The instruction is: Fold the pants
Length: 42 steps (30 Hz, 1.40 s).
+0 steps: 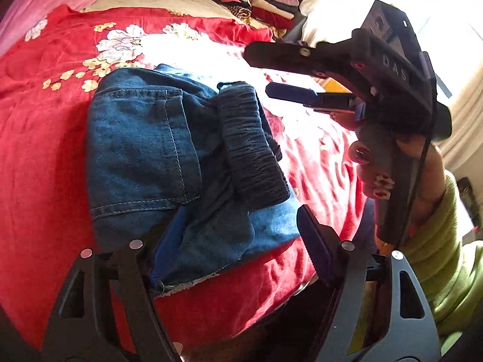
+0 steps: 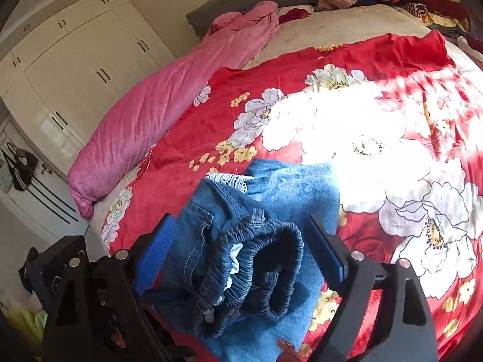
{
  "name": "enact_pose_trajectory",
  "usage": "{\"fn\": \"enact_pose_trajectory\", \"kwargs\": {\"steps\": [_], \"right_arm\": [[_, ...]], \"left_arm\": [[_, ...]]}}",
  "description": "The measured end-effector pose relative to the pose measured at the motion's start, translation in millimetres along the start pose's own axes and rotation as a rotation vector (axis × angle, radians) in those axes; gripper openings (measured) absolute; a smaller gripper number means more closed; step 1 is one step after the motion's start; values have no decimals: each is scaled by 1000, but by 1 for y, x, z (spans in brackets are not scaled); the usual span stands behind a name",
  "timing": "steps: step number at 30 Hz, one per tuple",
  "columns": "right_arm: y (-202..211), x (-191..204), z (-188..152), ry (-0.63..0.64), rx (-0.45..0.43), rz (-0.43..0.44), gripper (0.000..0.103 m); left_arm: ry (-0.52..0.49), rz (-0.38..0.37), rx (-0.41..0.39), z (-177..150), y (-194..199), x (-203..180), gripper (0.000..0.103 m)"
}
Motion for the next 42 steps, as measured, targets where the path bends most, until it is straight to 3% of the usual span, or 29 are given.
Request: {"fn": "enact_pose_trajectory", "kwargs": {"steps": [2,5,7,9,10,12,16,24,26,28,30,34,37,39,40,42], "right_arm": [[-13,-1,-5,55,22,-88,89],[-32,-19,-21,128,67,-239,68],[-35,-31,-29,45,85,-181,68],[-22,-30,-27,20,50,-127,70],[-13,-28,-25,25,23,-112,70],[6,-26,-23,18,-21,-91,78],[35,-26,-31,-8,-73,-68,82],[60,12,-78,114,-59,8,82],[54,22,-91,128,-29,19,82],[43,28,-99,107,14,38,81],[32,32,-103,84,52,46,75],[15,39,-106,41,102,69,69],[0,36,-98,-3,106,26,68],[-11,31,-91,-63,113,45,68],[-18,29,-89,-76,126,45,66],[-27,30,-90,-36,136,21,21]], "left_arm": [[-5,14,9,-6,0,2,67],[-3,28,23,-5,-6,6,67],[5,29,28,-7,-7,8,67],[-13,37,20,-7,-3,2,69],[-24,38,9,-7,1,-1,76],[-44,49,-19,-5,12,-6,80],[-48,106,-76,-1,38,-4,91],[65,274,-173,20,78,47,93],[75,298,-188,29,81,55,86],[82,285,-184,37,80,60,56],[84,252,-159,45,69,61,49],[18,259,-121,59,44,52,47],[-13,285,-71,64,20,53,47],[-25,320,-45,64,7,59,47],[-30,335,-31,63,2,62,47],[-26,362,-15,61,-6,70,47]]}}
Point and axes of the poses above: each gripper's, at about its wrist camera, not at the fingertips, and y roughly against the way its jaws point, x to its left, z to its top, the point moved 6 cm from there along -y, roughly the way its jaws point, and after that the axes turned 11 degrees about -z, right-handed, at the moved point
